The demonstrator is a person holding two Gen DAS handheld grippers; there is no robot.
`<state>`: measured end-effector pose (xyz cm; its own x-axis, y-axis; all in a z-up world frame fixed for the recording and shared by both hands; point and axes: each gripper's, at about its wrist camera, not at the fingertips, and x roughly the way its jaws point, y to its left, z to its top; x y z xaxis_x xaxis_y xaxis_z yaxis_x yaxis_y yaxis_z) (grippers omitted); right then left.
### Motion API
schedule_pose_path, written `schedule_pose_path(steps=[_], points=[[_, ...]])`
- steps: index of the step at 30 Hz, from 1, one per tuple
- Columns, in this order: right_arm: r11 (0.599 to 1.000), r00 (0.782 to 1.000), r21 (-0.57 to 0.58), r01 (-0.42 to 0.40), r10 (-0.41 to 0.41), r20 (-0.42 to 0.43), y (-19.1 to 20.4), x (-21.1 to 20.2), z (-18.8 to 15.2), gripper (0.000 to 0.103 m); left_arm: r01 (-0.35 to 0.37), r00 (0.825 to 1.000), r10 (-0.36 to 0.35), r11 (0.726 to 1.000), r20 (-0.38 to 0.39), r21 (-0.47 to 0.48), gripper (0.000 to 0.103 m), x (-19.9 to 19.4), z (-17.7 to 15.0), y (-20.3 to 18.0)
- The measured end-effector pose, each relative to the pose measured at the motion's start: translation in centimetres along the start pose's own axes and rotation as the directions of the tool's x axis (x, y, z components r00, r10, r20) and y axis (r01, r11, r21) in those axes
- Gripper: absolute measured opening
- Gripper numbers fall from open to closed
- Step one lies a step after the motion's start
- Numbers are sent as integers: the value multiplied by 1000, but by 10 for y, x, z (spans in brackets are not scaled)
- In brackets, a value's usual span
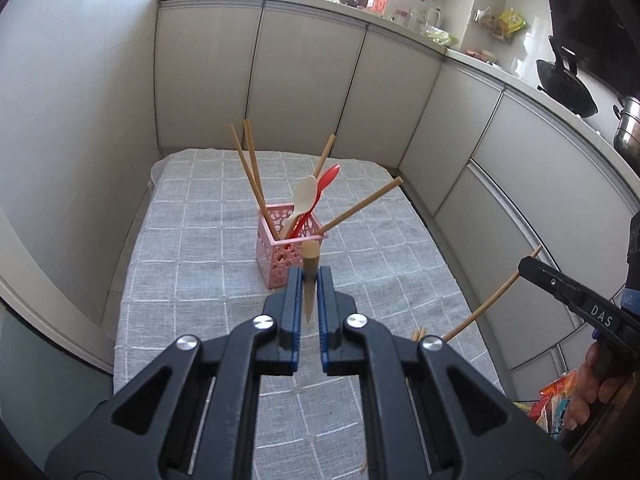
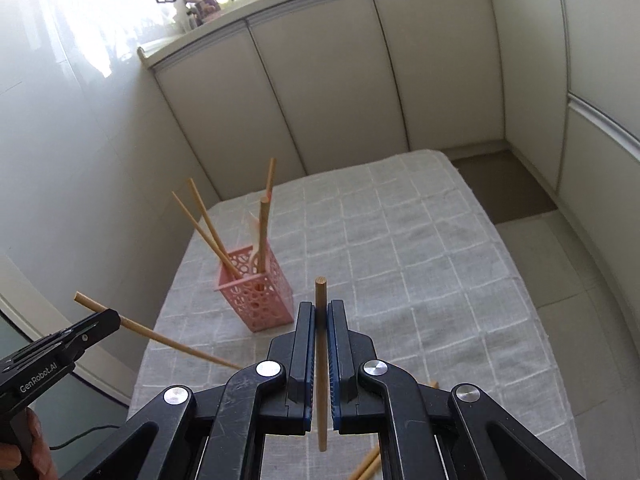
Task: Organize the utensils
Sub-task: 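Carry both chopsticks over the pink holder and open both grippers to drop them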
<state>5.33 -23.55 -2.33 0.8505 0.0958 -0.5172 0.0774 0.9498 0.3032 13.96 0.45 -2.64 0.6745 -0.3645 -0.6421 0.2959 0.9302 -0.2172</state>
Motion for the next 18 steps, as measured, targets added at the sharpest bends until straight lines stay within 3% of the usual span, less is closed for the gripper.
schedule_pose_path(steps=[18], points=[[995, 994, -31, -93, 94, 59, 41, 6, 40, 4, -50, 984, 55, 998, 168, -38, 8, -18, 46, 7]])
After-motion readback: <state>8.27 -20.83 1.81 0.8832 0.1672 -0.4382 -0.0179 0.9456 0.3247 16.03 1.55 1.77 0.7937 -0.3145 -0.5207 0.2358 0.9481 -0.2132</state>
